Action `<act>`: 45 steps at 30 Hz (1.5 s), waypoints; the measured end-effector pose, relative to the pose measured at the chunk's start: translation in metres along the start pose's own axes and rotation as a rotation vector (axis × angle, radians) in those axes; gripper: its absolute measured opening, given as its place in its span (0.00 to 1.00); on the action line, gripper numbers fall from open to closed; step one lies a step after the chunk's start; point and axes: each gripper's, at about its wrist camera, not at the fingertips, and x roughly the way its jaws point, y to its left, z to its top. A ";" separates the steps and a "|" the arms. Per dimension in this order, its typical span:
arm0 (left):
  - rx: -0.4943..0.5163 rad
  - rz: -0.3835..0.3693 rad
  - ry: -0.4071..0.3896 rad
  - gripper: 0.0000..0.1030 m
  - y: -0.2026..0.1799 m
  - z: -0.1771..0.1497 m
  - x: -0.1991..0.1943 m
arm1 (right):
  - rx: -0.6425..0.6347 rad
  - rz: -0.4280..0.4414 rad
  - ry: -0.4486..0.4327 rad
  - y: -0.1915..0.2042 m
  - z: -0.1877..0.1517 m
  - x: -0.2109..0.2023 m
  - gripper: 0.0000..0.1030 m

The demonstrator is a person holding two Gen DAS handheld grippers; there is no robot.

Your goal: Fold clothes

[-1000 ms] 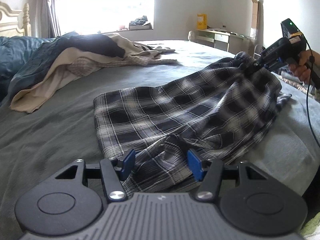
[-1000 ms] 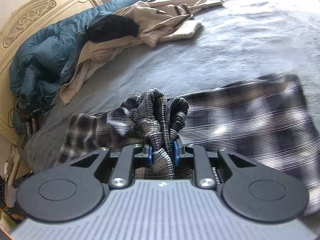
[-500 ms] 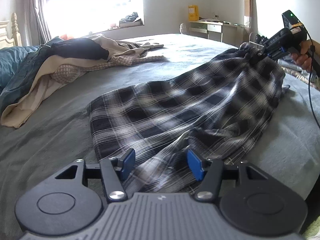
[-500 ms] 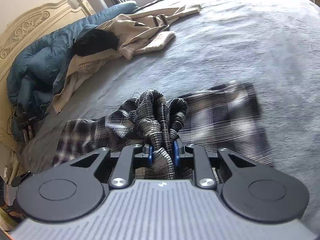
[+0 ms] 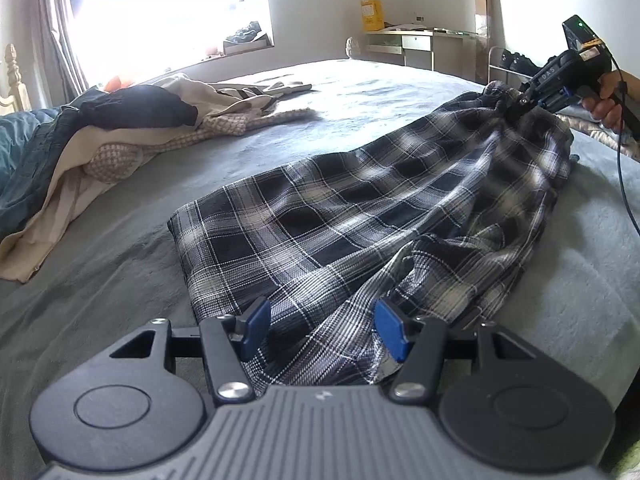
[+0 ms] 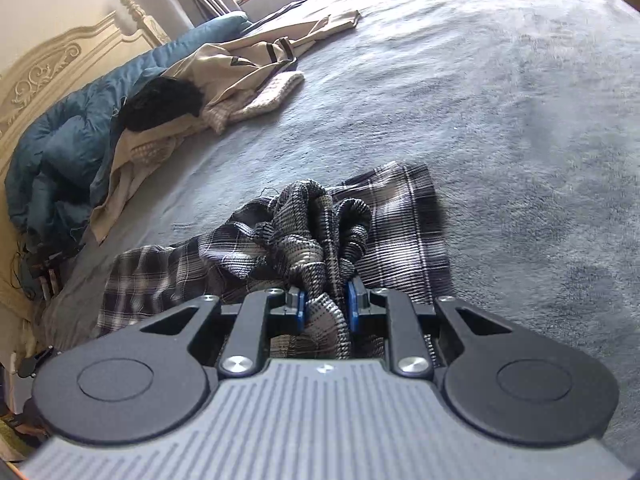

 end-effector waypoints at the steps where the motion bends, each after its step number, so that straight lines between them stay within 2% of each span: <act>1: 0.002 0.000 0.002 0.57 -0.002 0.000 0.001 | 0.003 0.000 0.002 -0.002 0.000 0.000 0.17; 10: 0.005 -0.012 0.012 0.58 -0.002 0.000 0.010 | 0.023 -0.007 0.005 -0.021 -0.007 0.014 0.18; 15: -0.017 -0.034 0.003 0.58 0.004 -0.003 0.009 | -0.011 -0.032 -0.050 -0.028 -0.016 0.015 0.29; 17: -0.020 -0.044 0.000 0.58 0.005 -0.006 0.008 | -0.014 -0.062 -0.082 -0.027 -0.018 0.010 0.39; 19: -0.025 -0.064 -0.009 0.58 0.008 -0.008 0.008 | -0.015 -0.100 -0.110 -0.023 -0.017 0.003 0.44; 24: -0.031 -0.104 -0.029 0.58 0.013 -0.013 0.008 | -0.007 -0.180 -0.196 -0.009 -0.013 -0.016 0.44; 27: -0.040 -0.125 -0.040 0.58 0.018 -0.015 0.008 | 0.057 -0.151 -0.196 -0.013 -0.006 -0.018 0.45; 32: -0.068 -0.140 -0.046 0.59 0.026 -0.018 0.011 | 0.174 -0.107 -0.119 -0.030 0.008 0.003 0.47; 34: -0.068 -0.141 -0.047 0.59 0.026 -0.018 0.011 | 0.224 -0.080 -0.083 -0.037 0.010 0.015 0.44; 35: -0.065 -0.142 -0.046 0.59 0.025 -0.018 0.012 | 0.235 -0.064 -0.082 -0.039 0.009 0.019 0.26; 36: -0.065 -0.144 -0.046 0.59 0.025 -0.018 0.013 | 0.242 -0.048 -0.086 -0.039 0.009 0.021 0.16; 38: -0.068 -0.145 -0.044 0.59 0.026 -0.019 0.015 | 0.192 -0.069 -0.108 -0.030 0.008 0.020 0.11; 41: -0.072 -0.147 -0.045 0.60 0.026 -0.019 0.017 | 0.113 -0.111 -0.156 -0.018 0.007 0.018 0.10; 45: -0.081 -0.148 -0.045 0.60 0.027 -0.021 0.019 | 0.082 -0.152 -0.198 -0.021 0.001 0.028 0.14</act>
